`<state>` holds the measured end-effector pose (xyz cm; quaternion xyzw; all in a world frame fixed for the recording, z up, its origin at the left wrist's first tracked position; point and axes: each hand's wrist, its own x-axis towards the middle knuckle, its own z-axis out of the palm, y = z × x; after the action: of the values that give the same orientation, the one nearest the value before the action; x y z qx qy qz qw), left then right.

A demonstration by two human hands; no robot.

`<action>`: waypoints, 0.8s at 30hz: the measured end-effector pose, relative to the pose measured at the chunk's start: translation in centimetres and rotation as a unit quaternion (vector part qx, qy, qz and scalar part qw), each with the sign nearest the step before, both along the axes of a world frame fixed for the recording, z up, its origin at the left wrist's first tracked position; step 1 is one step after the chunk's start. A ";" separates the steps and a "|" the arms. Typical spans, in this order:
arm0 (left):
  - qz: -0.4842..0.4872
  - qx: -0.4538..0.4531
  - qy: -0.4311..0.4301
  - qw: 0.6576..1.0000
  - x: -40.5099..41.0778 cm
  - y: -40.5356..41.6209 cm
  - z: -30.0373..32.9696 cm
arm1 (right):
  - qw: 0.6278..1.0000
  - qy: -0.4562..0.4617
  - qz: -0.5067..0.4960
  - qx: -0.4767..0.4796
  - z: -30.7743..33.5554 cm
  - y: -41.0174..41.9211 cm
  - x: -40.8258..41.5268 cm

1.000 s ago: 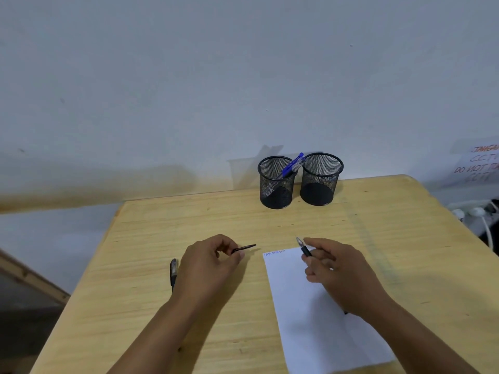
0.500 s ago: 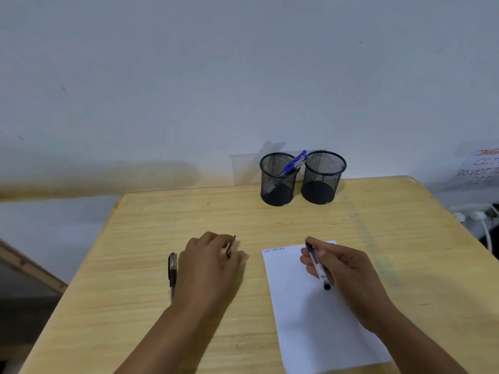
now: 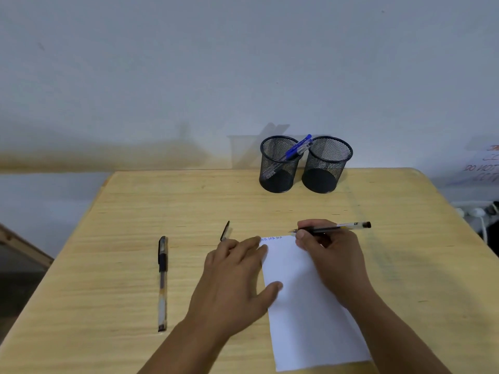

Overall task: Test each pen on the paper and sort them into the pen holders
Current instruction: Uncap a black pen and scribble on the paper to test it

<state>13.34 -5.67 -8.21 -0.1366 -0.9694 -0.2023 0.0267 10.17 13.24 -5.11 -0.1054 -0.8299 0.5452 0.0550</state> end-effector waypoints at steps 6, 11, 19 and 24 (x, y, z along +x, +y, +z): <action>0.001 -0.012 -0.003 1.000 0.0 0.1 0.2 | 0.999 0.015 -0.011 0.035 -0.8 -0.3 -1.1; 0.007 -0.003 0.003 1.000 -0.3 0.1 -0.2 | 0.998 0.018 -0.014 0.060 -1.5 -0.4 -1.2; 0.008 -0.005 0.000 1.000 -0.6 0.0 0.1 | 0.996 0.005 0.000 0.085 -1.5 -0.5 -1.3; 0.013 0.005 0.000 1.000 -0.6 0.1 0.0 | 0.997 0.004 -0.004 0.073 -1.6 -0.8 -1.4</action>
<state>12.69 -5.58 -8.16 -0.1240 -0.9701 -0.2064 0.0298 8.81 12.49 -6.71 -0.1021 -0.8667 0.4835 0.0684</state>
